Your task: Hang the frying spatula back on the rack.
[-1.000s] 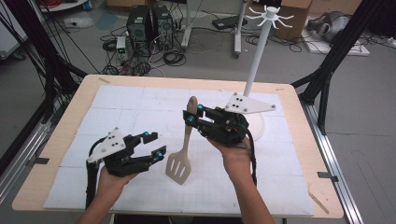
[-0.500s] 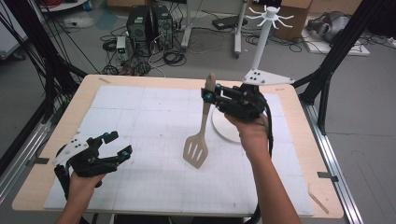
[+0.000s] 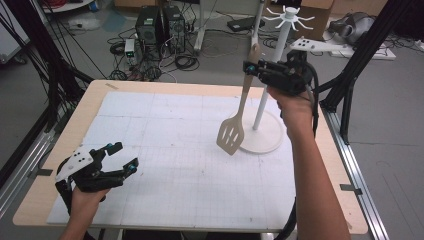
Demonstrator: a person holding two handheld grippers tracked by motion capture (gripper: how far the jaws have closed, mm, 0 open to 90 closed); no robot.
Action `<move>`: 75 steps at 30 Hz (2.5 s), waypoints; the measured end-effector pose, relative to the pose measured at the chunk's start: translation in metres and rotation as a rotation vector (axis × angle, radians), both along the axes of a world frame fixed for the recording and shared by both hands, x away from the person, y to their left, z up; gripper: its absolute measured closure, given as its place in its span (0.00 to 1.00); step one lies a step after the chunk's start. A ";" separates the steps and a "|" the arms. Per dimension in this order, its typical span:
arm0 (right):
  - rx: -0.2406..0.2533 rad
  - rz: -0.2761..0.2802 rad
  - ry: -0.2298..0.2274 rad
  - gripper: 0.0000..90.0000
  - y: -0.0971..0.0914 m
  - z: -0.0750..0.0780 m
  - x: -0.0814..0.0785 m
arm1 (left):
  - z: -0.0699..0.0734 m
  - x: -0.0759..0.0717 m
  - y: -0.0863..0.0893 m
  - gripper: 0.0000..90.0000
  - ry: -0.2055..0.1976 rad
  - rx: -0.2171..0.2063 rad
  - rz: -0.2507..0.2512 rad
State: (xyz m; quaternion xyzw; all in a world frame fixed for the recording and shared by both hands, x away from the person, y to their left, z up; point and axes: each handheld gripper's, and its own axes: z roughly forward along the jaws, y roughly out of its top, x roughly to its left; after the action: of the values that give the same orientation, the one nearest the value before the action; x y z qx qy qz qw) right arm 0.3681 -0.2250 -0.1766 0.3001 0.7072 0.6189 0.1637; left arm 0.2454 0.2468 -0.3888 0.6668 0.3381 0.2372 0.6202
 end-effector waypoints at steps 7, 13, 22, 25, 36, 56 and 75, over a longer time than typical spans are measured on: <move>0.003 -0.050 0.003 0.81 -0.013 0.013 0.016 | 0.000 0.000 0.000 0.22 0.006 0.003 -0.005; 0.018 -0.068 0.003 0.81 -0.019 0.022 0.021 | -0.001 0.001 0.001 0.22 0.009 0.002 -0.005; 0.025 -0.111 0.023 0.81 -0.032 0.024 0.029 | -0.001 0.000 0.000 0.23 0.011 0.001 -0.009; 0.035 -0.119 0.035 0.81 -0.035 0.023 0.031 | -0.001 0.000 -0.001 0.23 0.007 0.005 -0.011; 0.013 -0.162 0.003 0.80 -0.039 0.016 0.030 | -0.001 0.000 -0.001 0.23 0.014 0.003 -0.016; -0.115 -0.395 -0.080 0.26 -0.076 -0.096 -0.066 | -0.007 0.005 0.003 0.22 0.027 -0.015 0.019; -0.089 -0.421 -0.047 0.20 -0.110 -0.169 -0.120 | -0.012 0.004 0.004 0.21 0.013 -0.048 0.006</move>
State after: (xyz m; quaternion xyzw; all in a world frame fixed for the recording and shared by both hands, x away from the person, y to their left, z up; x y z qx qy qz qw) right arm 0.2477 -0.3350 -0.3460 0.4193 0.6514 0.5460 0.3190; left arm 0.2493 0.2505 -0.4012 0.6523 0.3496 0.2265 0.6332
